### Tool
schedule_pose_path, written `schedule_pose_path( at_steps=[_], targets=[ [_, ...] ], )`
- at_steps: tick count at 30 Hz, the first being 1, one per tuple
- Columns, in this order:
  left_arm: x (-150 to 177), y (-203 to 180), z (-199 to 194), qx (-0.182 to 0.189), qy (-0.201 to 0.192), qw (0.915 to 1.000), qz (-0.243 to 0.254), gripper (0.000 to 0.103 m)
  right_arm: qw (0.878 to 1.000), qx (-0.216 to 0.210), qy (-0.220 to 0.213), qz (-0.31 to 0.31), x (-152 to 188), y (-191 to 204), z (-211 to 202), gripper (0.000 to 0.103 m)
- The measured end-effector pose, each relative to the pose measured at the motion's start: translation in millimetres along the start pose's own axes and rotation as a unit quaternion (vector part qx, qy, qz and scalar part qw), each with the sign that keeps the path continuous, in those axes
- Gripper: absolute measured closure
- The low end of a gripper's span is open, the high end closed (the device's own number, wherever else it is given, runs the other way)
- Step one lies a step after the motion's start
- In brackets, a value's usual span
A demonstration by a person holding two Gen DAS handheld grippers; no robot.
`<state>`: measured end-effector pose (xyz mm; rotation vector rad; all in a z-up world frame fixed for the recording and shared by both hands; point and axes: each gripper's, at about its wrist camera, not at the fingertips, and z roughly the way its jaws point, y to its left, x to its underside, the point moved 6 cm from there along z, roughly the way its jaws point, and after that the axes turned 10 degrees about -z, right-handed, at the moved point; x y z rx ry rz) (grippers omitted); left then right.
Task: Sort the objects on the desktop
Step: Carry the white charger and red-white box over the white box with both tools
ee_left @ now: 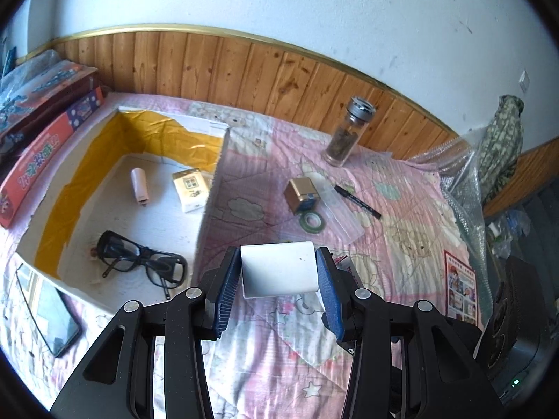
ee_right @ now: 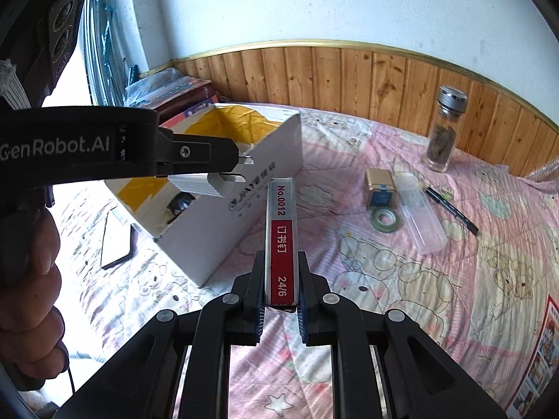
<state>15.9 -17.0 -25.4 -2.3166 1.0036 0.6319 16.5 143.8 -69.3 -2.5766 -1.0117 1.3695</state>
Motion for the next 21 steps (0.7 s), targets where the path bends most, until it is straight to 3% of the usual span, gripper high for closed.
schedule_pose_path(
  at_steps=[21],
  targets=[
    [-30.1, 87.5, -47.4, -0.019, -0.029, 0.9979, -0.055, 0.058, 0.999, 0.045, -0.010, -0.023, -58.7, 65.0, 3.8, 0.087]
  ],
)
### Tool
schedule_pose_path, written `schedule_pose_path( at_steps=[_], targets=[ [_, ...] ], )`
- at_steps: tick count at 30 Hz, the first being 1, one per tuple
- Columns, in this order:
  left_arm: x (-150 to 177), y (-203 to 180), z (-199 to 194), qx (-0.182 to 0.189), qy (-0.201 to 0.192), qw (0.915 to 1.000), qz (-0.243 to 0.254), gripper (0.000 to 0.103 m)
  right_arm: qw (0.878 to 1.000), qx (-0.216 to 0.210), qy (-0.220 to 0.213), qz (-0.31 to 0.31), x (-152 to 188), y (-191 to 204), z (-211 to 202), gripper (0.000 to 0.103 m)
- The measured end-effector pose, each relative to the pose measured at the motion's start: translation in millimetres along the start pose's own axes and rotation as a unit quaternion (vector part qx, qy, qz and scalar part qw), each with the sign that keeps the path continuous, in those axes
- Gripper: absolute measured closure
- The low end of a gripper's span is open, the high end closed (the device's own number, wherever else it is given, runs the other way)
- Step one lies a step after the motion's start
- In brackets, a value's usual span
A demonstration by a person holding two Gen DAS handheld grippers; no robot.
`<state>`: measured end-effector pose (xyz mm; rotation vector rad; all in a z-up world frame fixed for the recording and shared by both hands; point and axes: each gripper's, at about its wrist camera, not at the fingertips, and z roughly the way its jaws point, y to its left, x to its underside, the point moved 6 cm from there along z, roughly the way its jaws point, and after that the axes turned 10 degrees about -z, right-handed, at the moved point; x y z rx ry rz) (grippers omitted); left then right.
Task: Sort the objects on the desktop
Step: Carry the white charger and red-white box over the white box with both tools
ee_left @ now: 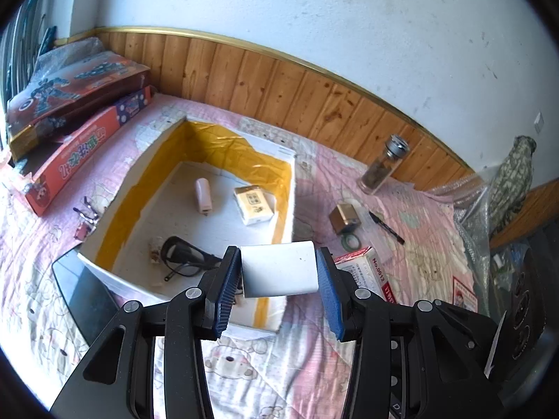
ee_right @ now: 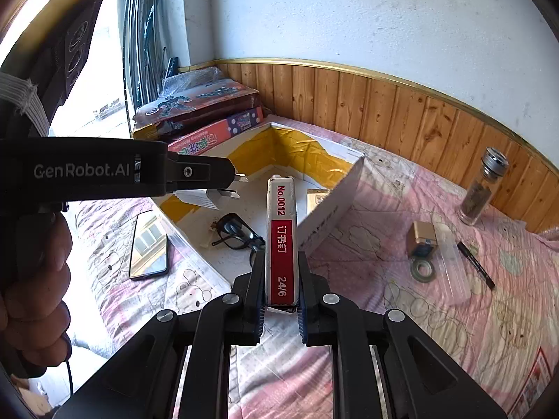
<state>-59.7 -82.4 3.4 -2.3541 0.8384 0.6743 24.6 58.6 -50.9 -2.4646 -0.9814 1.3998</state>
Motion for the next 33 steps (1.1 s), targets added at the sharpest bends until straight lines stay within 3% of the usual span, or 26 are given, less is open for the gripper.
schedule_pose_path(
  at_steps=[10, 18, 33],
  targets=[
    [-22.8, 40.7, 7.7, -0.008, 0.009, 0.9993, -0.035, 0.058, 1.000, 0.006, 0.015, -0.007, -27.7, 6.2, 22.9, 0.087],
    [-41.2, 64.1, 26.1, -0.032, 0.021, 0.9985, -0.039, 0.058, 0.998, 0.035, 0.043, -0.008, -43.7, 5.0, 50.5, 0.087],
    [-74.3, 97.9, 98.9, -0.091, 0.096, 0.9891, -0.065, 0.058, 0.994, -0.002, 0.109, 0.020, -52.4, -13.4, 118.1, 0.087]
  ],
)
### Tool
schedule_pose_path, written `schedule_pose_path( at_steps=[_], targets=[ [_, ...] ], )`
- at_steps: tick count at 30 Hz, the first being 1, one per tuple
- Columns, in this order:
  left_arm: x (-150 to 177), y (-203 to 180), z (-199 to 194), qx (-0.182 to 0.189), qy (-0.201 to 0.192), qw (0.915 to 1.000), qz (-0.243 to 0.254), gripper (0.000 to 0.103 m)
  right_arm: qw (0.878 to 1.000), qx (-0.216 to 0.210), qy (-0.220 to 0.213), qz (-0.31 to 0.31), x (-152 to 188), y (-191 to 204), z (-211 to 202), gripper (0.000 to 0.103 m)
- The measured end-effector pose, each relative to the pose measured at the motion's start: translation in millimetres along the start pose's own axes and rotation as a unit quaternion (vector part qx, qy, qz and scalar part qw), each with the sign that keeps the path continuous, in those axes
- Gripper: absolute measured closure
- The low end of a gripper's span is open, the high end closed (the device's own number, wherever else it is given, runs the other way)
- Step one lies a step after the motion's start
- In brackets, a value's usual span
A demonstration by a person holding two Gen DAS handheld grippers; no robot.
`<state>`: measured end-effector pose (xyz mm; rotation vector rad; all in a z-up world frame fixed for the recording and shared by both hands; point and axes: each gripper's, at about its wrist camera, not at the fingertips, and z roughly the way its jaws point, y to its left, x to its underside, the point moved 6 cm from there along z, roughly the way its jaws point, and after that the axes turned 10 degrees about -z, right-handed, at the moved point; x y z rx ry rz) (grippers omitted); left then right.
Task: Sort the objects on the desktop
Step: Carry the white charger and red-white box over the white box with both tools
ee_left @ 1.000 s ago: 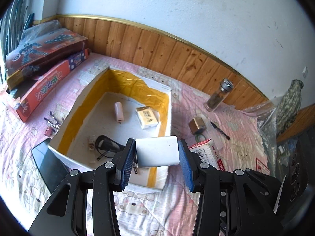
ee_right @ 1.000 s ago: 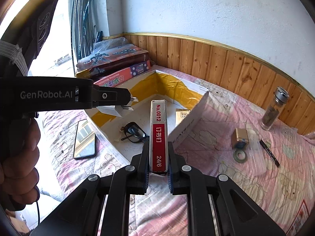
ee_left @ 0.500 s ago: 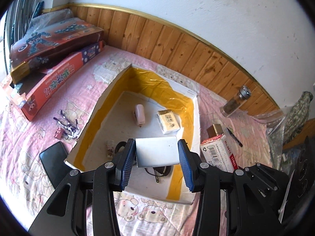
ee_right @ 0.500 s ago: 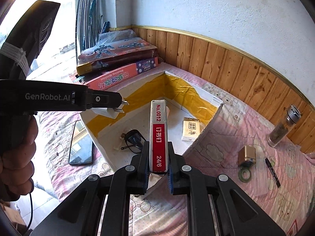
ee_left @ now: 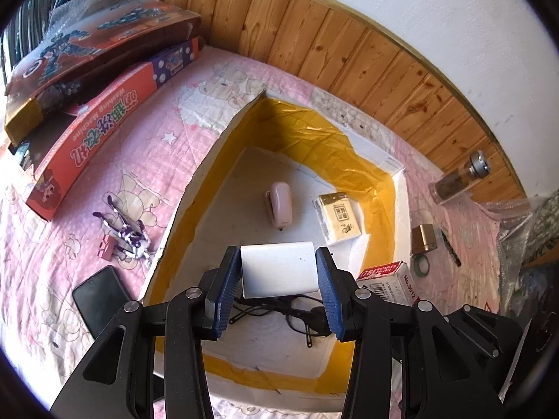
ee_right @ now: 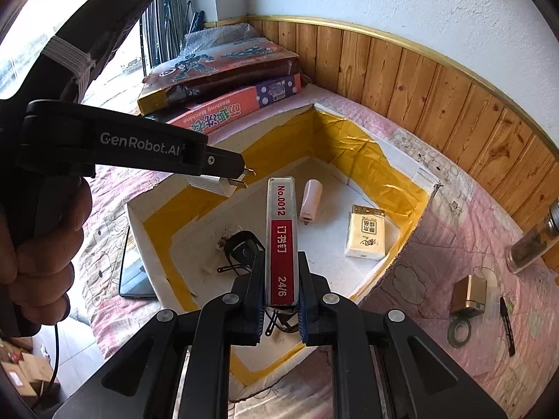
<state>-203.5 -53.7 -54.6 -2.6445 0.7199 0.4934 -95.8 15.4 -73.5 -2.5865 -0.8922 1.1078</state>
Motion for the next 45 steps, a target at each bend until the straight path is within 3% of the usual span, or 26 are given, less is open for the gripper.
schedule_pose_path(
  at_steps=[10, 26, 33, 40, 45],
  targets=[
    [-10.5, 6.9, 40.9, -0.069, 0.034, 0.9966, 0.030, 0.058, 0.999, -0.002, 0.052, 0.008, -4.3, -14.4, 36.0, 0.087],
    [-16.1, 4.4, 71.6, -0.102, 0.073, 0.9911, 0.045, 0.057, 0.989, 0.025, 0.141, 0.040, -4.4, -27.4, 72.5, 0.087],
    [-21.0, -2.0, 83.6, -0.110, 0.089, 0.9885, 0.054, 0.057, 0.973, 0.035, 0.183, 0.138, 6.4, -42.4, 81.0, 0.087],
    [-26.5, -0.6, 102.7, -0.134, 0.103, 0.9834, 0.065, 0.057, 0.961, 0.035, 0.221, 0.161, 10.2, -45.6, 92.8, 0.087],
    [-25.1, -4.6, 113.7, -0.149, 0.113, 0.9789, 0.083, 0.057, 0.946, 0.047, 0.260, 0.189, 15.4, -48.5, 101.0, 0.087]
  ],
)
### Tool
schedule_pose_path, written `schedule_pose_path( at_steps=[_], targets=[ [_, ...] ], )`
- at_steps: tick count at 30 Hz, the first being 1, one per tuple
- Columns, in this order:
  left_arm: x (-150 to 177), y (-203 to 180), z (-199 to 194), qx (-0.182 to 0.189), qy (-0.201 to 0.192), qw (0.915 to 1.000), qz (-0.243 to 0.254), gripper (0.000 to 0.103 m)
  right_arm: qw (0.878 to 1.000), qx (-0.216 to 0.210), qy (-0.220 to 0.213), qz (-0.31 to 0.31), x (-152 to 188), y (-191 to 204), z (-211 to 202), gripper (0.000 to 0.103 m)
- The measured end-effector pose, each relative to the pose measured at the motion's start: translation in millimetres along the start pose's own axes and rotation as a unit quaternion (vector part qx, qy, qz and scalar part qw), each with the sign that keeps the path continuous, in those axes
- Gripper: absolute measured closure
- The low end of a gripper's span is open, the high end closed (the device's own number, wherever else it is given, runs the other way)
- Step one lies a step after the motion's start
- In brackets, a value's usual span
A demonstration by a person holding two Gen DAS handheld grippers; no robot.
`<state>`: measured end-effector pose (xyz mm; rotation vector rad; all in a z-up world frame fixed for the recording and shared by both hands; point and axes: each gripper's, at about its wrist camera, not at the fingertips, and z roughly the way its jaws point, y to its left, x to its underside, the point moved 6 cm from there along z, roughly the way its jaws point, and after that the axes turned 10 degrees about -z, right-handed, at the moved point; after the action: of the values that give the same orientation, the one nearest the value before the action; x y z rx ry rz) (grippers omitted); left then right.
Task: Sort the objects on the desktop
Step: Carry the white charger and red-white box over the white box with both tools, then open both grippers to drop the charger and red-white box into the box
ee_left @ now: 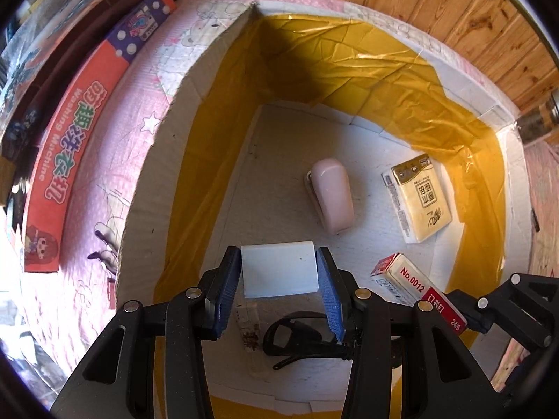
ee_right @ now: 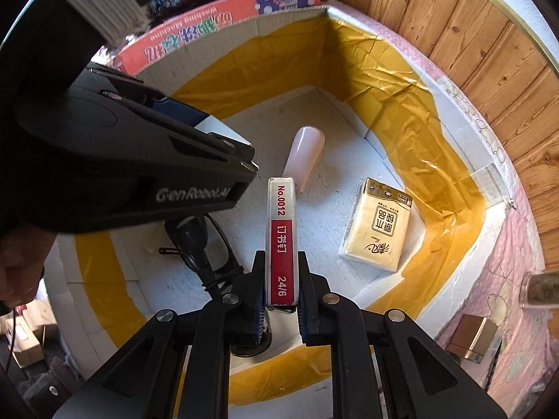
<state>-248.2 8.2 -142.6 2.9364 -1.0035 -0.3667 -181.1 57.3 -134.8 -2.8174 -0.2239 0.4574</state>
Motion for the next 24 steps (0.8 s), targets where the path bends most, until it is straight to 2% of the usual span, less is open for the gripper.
schedule_pose_path(
  at_steps=[16, 24],
  targets=[
    [-7.9, -7.8, 29.7, -0.039, 0.026, 0.9982, 0.036, 0.057, 0.996, -0.013, 0.056, 0.070, -4.3, -6.4, 14.2, 0.087],
    [-16.6, -9.4, 44.5, -0.040, 0.039, 0.9981, 0.027, 0.057, 0.988, -0.029, 0.078, 0.132, -7.1, -14.0, 19.4, 0.087]
  ],
)
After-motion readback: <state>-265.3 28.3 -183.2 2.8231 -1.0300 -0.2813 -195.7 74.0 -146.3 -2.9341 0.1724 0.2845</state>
